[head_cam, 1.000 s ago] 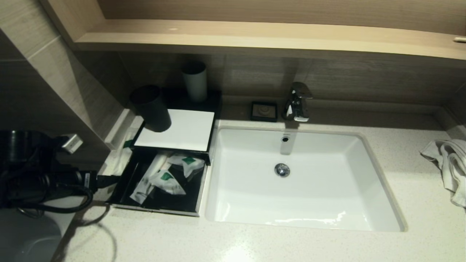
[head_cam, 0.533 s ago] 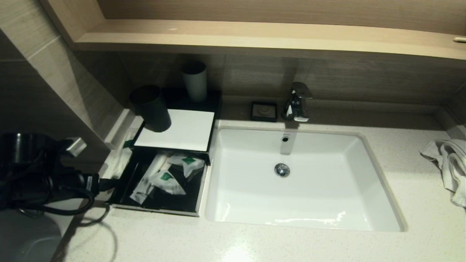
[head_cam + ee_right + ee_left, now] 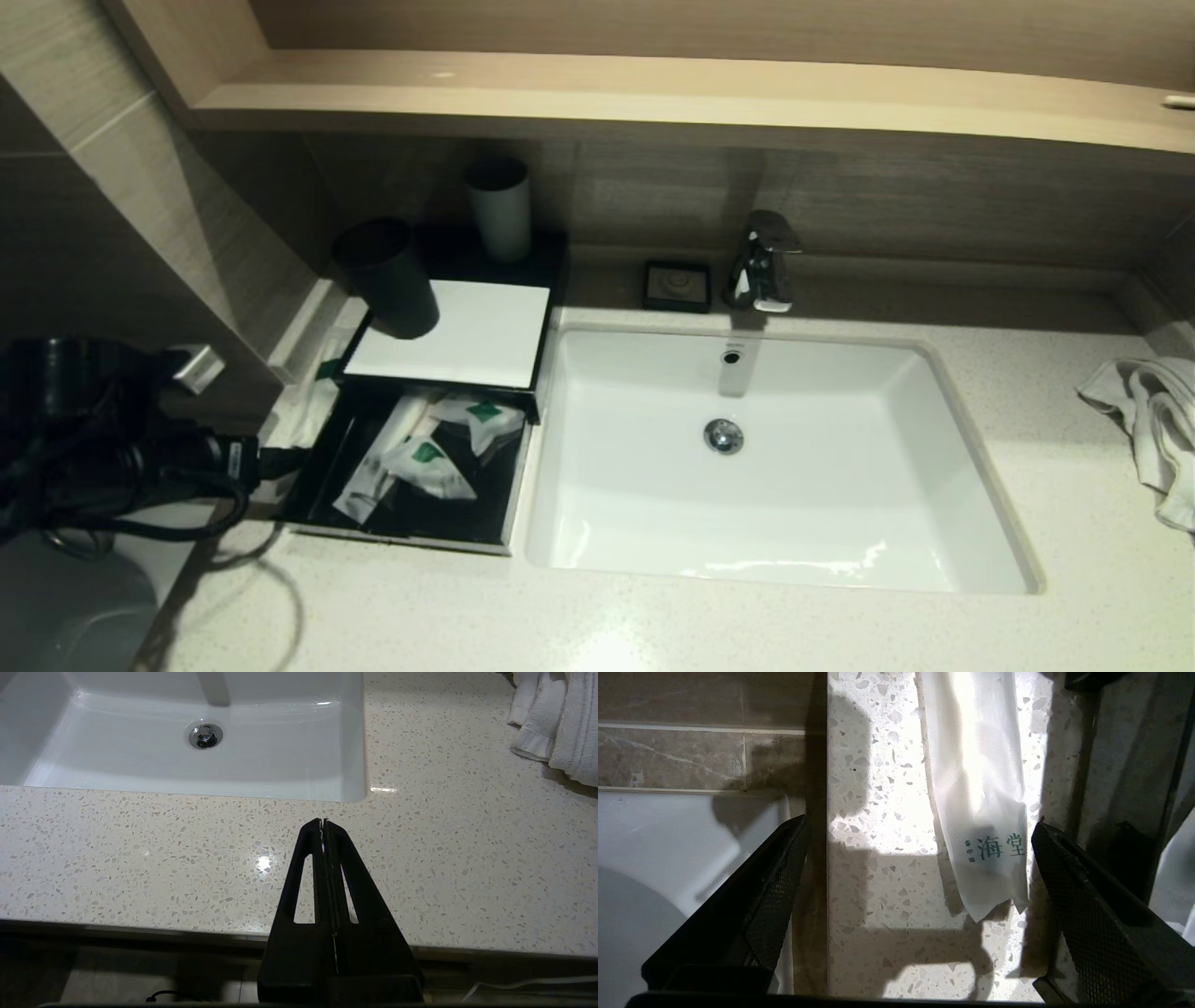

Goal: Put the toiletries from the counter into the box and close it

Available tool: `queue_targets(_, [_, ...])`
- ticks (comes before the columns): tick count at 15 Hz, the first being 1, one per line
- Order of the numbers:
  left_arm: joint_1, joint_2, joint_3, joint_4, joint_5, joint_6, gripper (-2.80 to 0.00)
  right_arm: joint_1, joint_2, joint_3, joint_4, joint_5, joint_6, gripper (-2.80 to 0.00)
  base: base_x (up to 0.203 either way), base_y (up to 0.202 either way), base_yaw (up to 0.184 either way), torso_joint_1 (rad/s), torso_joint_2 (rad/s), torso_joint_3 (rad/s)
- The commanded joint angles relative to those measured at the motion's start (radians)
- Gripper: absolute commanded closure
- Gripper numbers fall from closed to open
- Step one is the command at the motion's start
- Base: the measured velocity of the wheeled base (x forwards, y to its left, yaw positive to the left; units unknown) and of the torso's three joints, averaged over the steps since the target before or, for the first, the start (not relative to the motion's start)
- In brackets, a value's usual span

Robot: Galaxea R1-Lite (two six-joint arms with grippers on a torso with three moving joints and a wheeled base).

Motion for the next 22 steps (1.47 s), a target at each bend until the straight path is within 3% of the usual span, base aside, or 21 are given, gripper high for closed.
queue_targets(1, [0.000, 0.010, -0.003, -0.005, -0.002, 0.002, -2.80, 0.000, 0.000, 0.000, 0.000, 0.000, -0.001, 0.00, 0.000, 0.000, 0.000, 0.000, 0.00, 0.000])
queue_targets(11, [0.000, 0.012, -0.003, -0.012, -0.003, 0.000, -2.80, 0.000, 0.000, 0.000, 0.000, 0.000, -0.001, 0.00, 0.000, 0.000, 0.000, 0.000, 0.00, 0.000])
queue_targets(12, [0.000, 0.012, -0.003, -0.015, -0.003, 0.000, 0.00, 0.000, 0.000, 0.000, 0.000, 0.000, -0.001, 0.00, 0.000, 0.000, 0.000, 0.000, 0.00, 0.000])
queue_targets(22, [-0.001, 0.004, 0.011, -0.016, -0.029, 0.000, 0.00, 0.000, 0.000, 0.000, 0.000, 0.000, -0.001, 0.00, 0.000, 0.000, 0.000, 0.000, 0.00, 0.000])
